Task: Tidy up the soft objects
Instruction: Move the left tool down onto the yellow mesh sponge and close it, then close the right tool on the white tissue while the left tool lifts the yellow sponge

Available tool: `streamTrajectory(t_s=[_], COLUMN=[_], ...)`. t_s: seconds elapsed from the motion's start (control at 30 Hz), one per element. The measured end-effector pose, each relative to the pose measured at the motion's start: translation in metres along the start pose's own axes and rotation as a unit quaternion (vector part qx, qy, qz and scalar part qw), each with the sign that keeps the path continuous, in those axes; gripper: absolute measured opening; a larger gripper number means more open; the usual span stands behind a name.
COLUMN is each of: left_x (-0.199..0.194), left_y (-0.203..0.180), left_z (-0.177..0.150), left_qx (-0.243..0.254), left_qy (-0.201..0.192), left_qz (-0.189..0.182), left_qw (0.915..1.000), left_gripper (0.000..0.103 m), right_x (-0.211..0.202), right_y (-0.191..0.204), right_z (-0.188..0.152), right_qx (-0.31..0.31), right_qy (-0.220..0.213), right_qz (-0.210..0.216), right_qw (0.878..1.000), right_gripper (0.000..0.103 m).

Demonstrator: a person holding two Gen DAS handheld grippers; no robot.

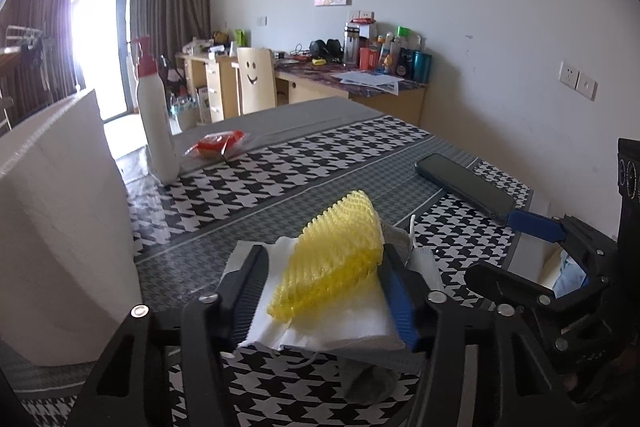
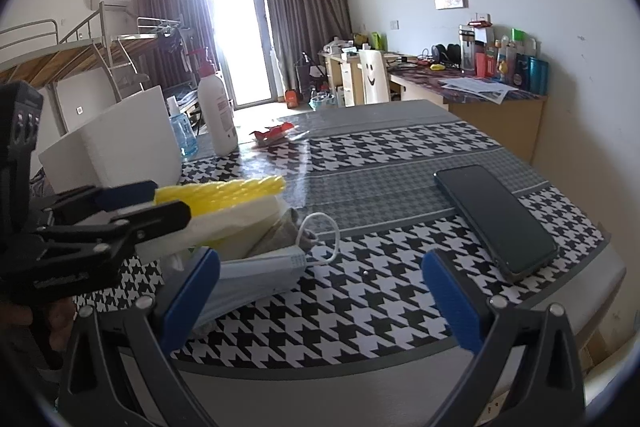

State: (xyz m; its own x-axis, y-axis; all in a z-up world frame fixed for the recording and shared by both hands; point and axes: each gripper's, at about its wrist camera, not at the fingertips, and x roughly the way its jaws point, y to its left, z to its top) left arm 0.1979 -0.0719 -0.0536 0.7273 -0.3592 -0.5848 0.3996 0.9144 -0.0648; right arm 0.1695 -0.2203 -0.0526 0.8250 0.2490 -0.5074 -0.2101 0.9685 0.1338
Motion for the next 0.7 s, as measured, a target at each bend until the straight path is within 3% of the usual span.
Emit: streamTrajectory(t_s=[0.3, 0.53, 0.7], left_x=[0.005, -0.012, -0.028], left_y=[0.004, 0.012, 0.022], left_z=[-0.001, 0.002, 0.002], left_qx=[-0.012, -0.022, -0.031], left_qy=[0.014, -0.009, -0.031], left_qz=[-0.017, -0.025, -0.003], left_qw=[0.9997, 0.9994, 0.999], left_gripper=[0.011, 0.011, 0.011], right_x=[0.01, 0.016, 0.02], right_y=[0.006, 0.016, 0.026], right_z=[0.007, 0.012, 0.017], right_qx=[-0.005, -0.015, -0.025], right_qy=[0.006, 0.007, 0.01], right_qz=[0.028, 0.04, 0.054], right_qw=[1.0, 0.999, 0.998], right_gripper=[0.102, 0.102, 0.102])
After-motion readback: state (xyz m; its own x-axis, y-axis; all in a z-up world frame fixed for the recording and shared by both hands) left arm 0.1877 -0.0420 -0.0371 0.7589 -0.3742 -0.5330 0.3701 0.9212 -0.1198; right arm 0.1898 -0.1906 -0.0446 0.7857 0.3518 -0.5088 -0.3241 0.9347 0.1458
